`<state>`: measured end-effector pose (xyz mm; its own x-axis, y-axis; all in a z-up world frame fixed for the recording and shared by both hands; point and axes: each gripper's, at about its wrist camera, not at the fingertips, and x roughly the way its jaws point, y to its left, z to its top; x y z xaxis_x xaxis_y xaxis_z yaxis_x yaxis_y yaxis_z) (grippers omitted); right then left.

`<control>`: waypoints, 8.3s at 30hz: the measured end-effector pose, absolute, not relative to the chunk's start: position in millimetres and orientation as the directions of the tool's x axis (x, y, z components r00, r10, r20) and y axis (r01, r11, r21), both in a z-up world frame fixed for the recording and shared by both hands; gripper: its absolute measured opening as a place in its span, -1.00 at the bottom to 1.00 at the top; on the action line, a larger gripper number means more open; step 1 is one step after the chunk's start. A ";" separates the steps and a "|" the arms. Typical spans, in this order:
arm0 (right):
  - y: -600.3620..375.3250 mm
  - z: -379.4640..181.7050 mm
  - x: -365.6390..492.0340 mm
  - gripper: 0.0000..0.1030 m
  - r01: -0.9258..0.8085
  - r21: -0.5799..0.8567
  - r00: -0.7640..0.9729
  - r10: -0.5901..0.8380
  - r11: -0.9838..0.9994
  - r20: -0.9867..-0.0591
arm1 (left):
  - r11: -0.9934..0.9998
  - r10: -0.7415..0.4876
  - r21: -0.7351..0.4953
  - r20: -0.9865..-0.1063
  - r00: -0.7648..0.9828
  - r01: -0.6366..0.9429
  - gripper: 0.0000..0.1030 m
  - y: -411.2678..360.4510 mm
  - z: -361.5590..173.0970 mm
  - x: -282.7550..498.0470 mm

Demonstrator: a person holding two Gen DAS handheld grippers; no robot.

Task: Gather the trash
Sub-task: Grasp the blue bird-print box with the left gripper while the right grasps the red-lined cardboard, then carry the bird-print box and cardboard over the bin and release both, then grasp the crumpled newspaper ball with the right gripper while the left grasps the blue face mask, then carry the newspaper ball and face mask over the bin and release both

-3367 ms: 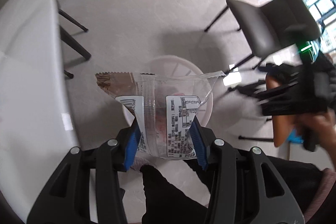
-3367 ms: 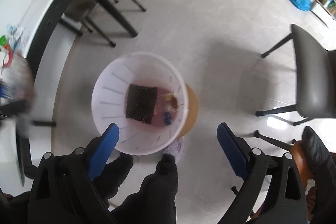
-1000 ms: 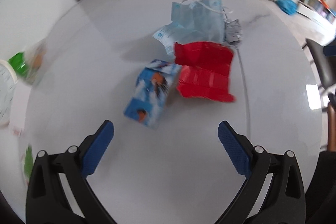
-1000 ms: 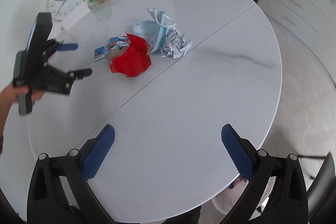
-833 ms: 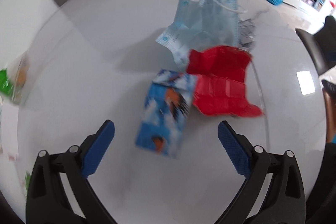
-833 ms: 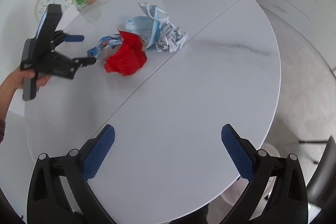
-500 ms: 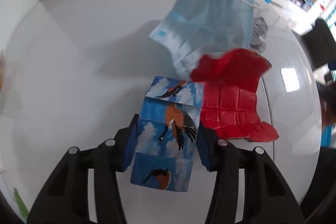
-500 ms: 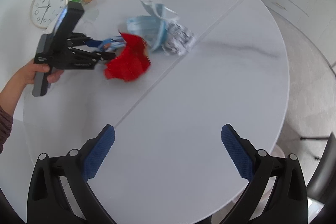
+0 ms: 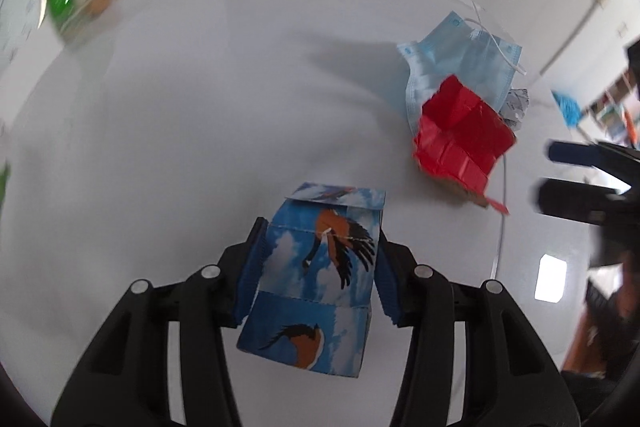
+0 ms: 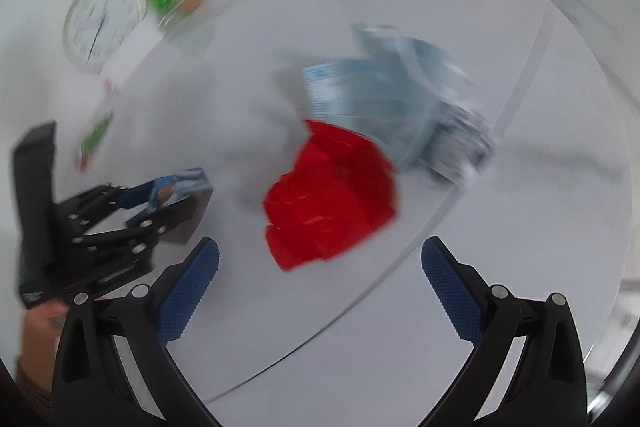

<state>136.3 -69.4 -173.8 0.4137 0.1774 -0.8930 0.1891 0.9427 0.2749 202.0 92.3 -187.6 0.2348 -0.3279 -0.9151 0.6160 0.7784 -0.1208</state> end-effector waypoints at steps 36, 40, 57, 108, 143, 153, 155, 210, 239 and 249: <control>-54.2 -211.7 199.7 0.17 -0.065 0.163 0.377 0.176 0.984 -0.909 | 0.860 -0.394 -0.293 -0.902 0.179 0.417 -0.07 150.8 -213.4 158.4; -58.3 -201.7 201.2 -0.06 -0.068 0.197 0.391 0.208 0.978 -0.897 | 0.863 -0.385 -0.279 -0.903 0.191 0.420 -0.07 147.8 -206.5 148.1; -17.7 -227.7 195.3 0.82 -0.186 0.005 0.321 0.065 0.983 -0.945 | 0.887 -0.374 -0.293 -0.909 0.183 0.358 -0.07 151.0 -210.9 126.7; -283.8 -377.7 -201.3 0.65 0.458 0.202 0.158 0.144 0.865 -0.977 | 0.400 -0.385 -0.256 -0.918 -0.092 0.880 -0.07 -195.3 -144.1 -117.8; -371.0 -238.7 -357.2 0.95 0.690 0.105 0.307 -0.158 0.717 -0.939 | 0.294 -0.113 -0.187 -0.981 -0.161 0.937 0.79 -318.0 -280.8 -224.1; -361.4 -202.1 -333.7 0.95 0.670 0.133 0.390 -0.195 0.730 -0.900 | 0.438 -0.285 -0.169 -0.958 -0.042 0.883 0.85 -282.7 -182.3 -178.7; -356.0 -192.2 -322.3 0.95 0.652 0.153 0.421 -0.187 0.742 -0.887 | 0.470 -0.306 -0.159 -0.952 -0.008 0.868 0.85 -268.2 -162.8 -166.6; -132.5 -217.0 172.0 0.02 -0.548 0.038 0.390 0.295 0.836 -0.872 | 0.902 -0.254 -0.141 -0.937 0.238 0.409 0.85 -11.3 -161.9 125.2; -287.8 -193.1 20.8 0.04 0.082 0.379 0.546 0.276 0.922 -0.791 | 0.900 -0.190 -0.072 -0.952 0.240 0.430 -0.88 -118.5 -198.5 188.9; -290.1 -167.3 -33.7 0.04 0.162 0.418 0.590 0.251 0.894 -0.767 | 0.821 -0.250 -0.060 -0.932 0.264 0.567 -0.89 -98.7 -126.4 103.6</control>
<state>-33.7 -290.1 -167.3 0.5903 0.2514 -0.7670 0.1622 0.8939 0.4178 103.6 -98.7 -126.4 0.2636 -0.2502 -0.9316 0.5670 0.8215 -0.0602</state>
